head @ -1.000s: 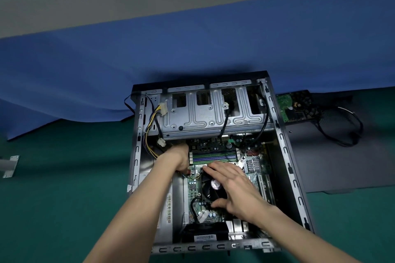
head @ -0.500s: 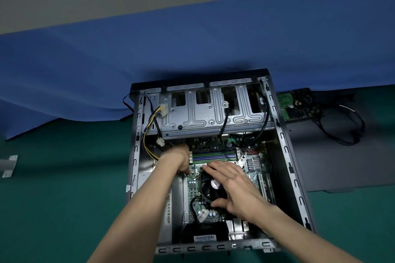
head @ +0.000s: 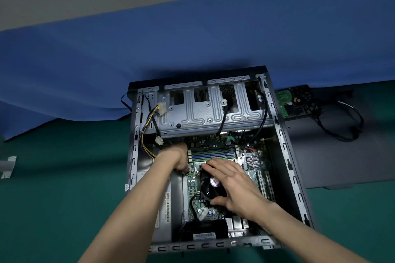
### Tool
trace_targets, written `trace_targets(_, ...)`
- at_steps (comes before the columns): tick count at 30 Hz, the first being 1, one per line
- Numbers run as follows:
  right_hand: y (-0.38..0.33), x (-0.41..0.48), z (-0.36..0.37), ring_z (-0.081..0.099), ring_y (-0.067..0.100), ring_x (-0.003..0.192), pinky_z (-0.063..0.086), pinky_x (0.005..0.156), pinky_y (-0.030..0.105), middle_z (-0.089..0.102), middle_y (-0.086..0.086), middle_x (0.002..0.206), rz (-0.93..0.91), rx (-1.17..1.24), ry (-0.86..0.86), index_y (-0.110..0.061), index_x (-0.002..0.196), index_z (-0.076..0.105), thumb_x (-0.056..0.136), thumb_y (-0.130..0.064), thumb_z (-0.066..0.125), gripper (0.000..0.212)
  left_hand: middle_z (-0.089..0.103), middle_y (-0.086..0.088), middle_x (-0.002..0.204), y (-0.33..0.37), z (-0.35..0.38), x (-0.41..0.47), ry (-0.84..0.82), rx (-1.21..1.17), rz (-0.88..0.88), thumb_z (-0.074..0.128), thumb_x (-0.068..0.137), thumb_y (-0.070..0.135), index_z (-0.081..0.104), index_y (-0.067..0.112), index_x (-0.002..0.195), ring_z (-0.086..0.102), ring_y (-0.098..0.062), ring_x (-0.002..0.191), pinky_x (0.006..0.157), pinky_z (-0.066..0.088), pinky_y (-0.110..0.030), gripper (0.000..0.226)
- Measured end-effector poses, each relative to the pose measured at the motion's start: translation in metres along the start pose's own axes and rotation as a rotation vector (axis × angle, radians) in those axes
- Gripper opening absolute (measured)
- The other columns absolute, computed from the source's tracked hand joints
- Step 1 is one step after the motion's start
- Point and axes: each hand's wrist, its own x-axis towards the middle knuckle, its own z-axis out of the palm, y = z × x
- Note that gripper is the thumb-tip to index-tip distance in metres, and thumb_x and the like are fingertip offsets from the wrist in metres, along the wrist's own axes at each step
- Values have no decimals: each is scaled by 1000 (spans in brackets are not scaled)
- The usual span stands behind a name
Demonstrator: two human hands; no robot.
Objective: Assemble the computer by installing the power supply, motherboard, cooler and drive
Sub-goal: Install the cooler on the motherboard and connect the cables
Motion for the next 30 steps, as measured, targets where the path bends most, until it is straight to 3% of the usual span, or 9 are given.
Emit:
trace_targets(4,0,0,1,5,7,147,-15,110,16,14,-11,160,-6,-5,7,-33,153,12,81,-54,66,93,66,-9,112,1,1,1,37,15,6,70,83,17,59,3,114,65,-23,100,82,53,-28,36)
trace_targets(8,1,0,2,5,7,147,-13,112,18,14,-11,160,-10,-8,11,-32,153,12,81,-54,66,93,63,-10,117,0,3,2,52,-44,21,73,82,18,53,4,120,62,-24,105,86,50,-28,45)
trace_targets(12,2,1,4,5,8,147,-13,112,19,14,-10,160,-16,2,16,-32,153,12,81,-53,67,93,63,-13,122,2,4,5,-21,-77,22,68,85,4,56,-3,121,61,-24,111,93,50,-29,39)
trace_targets(18,2,1,5,4,7,147,-11,114,20,12,-11,160,-12,19,21,-32,153,11,81,-53,66,93,62,-12,122,5,1,-5,30,-63,27,71,84,9,52,0,123,60,-23,110,78,45,-21,45)
trace_targets(22,1,-1,6,1,6,147,-11,115,22,10,-11,161,-3,30,21,-33,153,10,81,-53,66,93,57,-12,129,11,-6,-27,115,-12,55,64,91,26,51,5,127,56,-26,117,97,45,-30,44)
trace_targets(26,0,-1,5,-5,6,147,-6,120,28,7,-12,160,-6,53,11,-32,153,12,78,-54,66,95,54,-12,124,20,-12,-73,356,140,59,57,94,17,52,10,122,54,-32,116,89,45,-39,29)
trace_targets(28,-1,-3,5,-10,6,147,-5,121,32,2,-14,160,0,88,6,-34,152,10,77,-53,66,95,61,-7,110,16,-14,-94,610,140,11,62,92,19,56,11,114,61,-27,101,77,47,-36,24)
trace_targets(30,-1,-4,3,-12,7,147,-6,121,33,-2,-17,159,-2,114,6,-36,151,9,78,-53,64,93,62,-4,102,4,-21,-112,795,69,-88,68,86,35,57,9,110,60,-20,87,65,44,-29,37)
